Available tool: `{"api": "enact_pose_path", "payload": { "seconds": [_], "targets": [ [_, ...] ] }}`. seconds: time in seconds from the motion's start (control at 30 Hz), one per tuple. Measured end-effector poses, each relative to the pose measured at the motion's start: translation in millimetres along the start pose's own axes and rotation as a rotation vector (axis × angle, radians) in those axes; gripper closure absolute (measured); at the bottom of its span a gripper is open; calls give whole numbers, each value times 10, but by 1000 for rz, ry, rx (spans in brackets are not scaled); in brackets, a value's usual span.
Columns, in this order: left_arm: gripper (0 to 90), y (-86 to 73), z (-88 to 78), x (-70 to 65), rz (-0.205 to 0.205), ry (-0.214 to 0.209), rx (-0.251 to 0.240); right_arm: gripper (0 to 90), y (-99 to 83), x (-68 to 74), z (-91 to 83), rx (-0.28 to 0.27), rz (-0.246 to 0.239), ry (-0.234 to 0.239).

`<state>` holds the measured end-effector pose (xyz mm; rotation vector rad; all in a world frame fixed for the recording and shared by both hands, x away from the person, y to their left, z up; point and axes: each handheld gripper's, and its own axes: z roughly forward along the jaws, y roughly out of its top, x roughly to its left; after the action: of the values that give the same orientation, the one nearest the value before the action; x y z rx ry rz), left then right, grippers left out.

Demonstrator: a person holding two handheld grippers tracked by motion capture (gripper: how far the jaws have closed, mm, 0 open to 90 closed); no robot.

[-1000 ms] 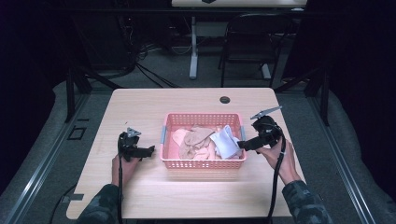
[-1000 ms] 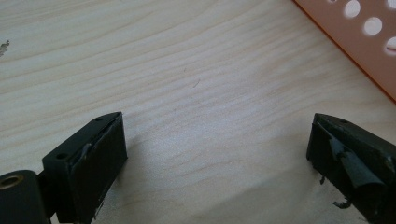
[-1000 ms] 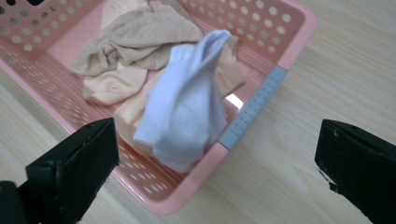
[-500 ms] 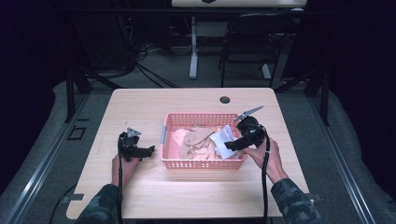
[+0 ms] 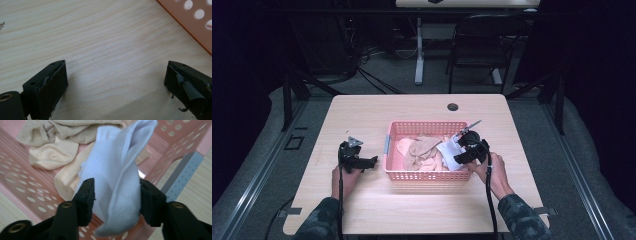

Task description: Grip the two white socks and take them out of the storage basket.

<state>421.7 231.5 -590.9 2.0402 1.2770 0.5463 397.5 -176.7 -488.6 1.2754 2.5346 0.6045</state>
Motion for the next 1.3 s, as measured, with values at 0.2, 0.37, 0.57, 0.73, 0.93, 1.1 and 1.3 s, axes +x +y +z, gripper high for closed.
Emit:
{"api": "enact_pose_path", "payload": {
  "seconds": [0.2,0.37,0.57,0.73,0.93,1.1,1.3],
  "targets": [
    [47,1,1,0,1,0,0,704,-26,-42,43,23,15,-9],
    [47,1,1,0,1,-1,1,816,-40,-66,36,19,18,15],
    [47,1,2,-1,-1,-1,0,827,-13,-93,-88,-9,15,47],
    [47,2,2,1,2,-2,1,826,12,-115,-218,-40,24,63],
    [47,3,1,0,1,-2,2,821,42,-137,-373,-85,31,74],
    [47,3,1,0,3,-1,3,821,69,-138,-497,-101,11,62],
    [47,2,3,-3,-2,-2,-1,821,82,-146,-636,-130,15,59]
  ]
}}
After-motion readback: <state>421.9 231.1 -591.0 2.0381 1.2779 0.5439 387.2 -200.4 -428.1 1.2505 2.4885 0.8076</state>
